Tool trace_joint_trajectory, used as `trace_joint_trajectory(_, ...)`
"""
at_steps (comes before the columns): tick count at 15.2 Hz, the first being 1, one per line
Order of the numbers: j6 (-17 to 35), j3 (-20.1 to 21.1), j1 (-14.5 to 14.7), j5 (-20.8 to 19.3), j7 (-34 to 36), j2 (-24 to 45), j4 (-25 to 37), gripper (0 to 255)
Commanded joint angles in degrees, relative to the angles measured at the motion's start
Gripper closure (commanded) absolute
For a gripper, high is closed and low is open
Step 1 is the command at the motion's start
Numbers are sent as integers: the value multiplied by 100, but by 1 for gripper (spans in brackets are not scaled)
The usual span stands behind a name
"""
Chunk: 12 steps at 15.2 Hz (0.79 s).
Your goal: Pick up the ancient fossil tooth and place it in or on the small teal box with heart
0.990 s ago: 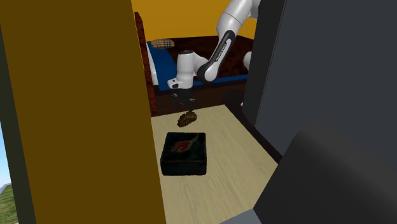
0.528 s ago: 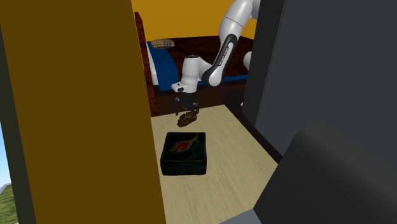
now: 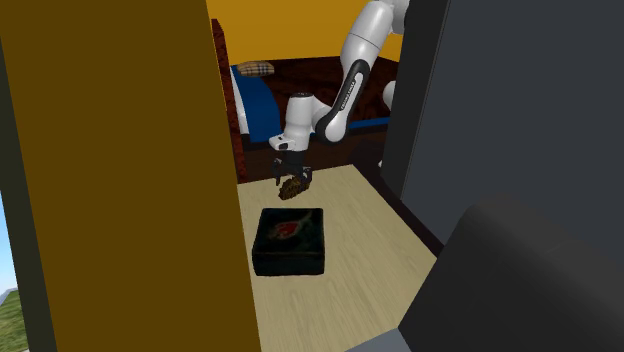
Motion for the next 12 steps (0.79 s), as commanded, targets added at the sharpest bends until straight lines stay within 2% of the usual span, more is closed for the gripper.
trace_joint_trajectory(1,2,2,-1,2,-2,2,0,0)
trace_joint_trajectory(2,1,1,-1,1,-1,1,0,0)
trace_joint_trajectory(3,1,1,-1,1,-1,1,0,255)
trace_joint_trajectory(12,2,2,-1,2,-2,2,0,255)
